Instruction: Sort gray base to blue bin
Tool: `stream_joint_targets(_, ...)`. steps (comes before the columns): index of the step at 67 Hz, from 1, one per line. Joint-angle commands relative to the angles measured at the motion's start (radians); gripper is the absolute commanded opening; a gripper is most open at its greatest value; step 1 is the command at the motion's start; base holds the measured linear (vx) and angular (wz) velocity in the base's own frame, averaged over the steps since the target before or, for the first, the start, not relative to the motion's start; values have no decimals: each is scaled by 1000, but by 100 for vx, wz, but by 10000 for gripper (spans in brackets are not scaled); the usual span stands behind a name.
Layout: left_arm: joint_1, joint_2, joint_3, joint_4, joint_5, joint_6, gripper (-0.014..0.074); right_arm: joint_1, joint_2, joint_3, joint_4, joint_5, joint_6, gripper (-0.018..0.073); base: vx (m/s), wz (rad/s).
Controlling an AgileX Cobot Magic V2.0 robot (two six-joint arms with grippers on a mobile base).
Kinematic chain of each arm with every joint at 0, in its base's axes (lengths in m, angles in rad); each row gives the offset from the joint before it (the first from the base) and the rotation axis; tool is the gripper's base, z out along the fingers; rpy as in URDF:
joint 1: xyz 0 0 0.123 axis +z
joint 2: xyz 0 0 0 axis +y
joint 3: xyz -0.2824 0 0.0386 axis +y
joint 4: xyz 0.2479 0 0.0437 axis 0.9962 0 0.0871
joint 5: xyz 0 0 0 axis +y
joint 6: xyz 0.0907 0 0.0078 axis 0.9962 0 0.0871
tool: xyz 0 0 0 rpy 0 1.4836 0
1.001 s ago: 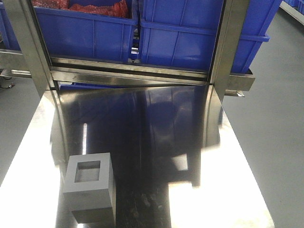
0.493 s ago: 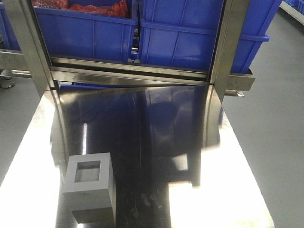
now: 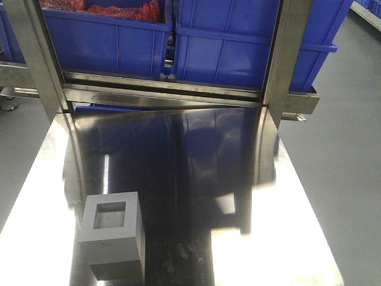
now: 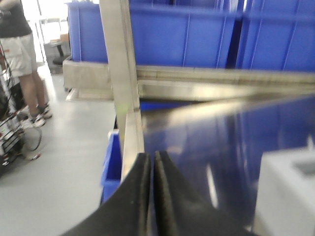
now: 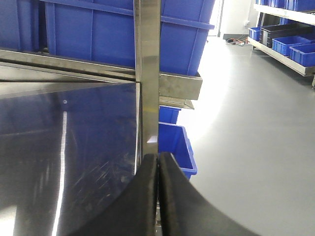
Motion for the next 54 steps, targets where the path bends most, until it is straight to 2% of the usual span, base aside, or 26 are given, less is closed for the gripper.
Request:
stream_joint_targets(1, 2, -14, -23, -99, -138, -16, -7, -2, -8, 6, -9, -79, -12, -5, 0, 0)
stream_joint_targets(8, 2, -14, -27, -166, -135, -15, -7, -2, -8, 6, -9, -79, -12, -5, 0, 0)
stream_joint_targets(18, 2, 13, -87, -159, -89, -4, -7, -2, -8, 6, -9, -79, -12, -5, 0, 0)
stream_joint_targets(27, 2, 116, -184, -158, -52, -4, -7, -2, -8, 6, -9, -79, -12, -5, 0, 0)
stream_joint_targets(37, 2, 286, -310, -157, 92, 7, -7, -2, -8, 6, -9, -79, -12, -5, 0, 0)
stream_joint_targets(44, 2, 403, -393, -158, 218, 59, -7, -2, -8, 6, -9, -79, -12, -5, 0, 0)
stream_joint_targets(54, 2, 518, -464, -158, 327, 99, -7, -2, -8, 6, -9, -78, -12, -5, 0, 0)
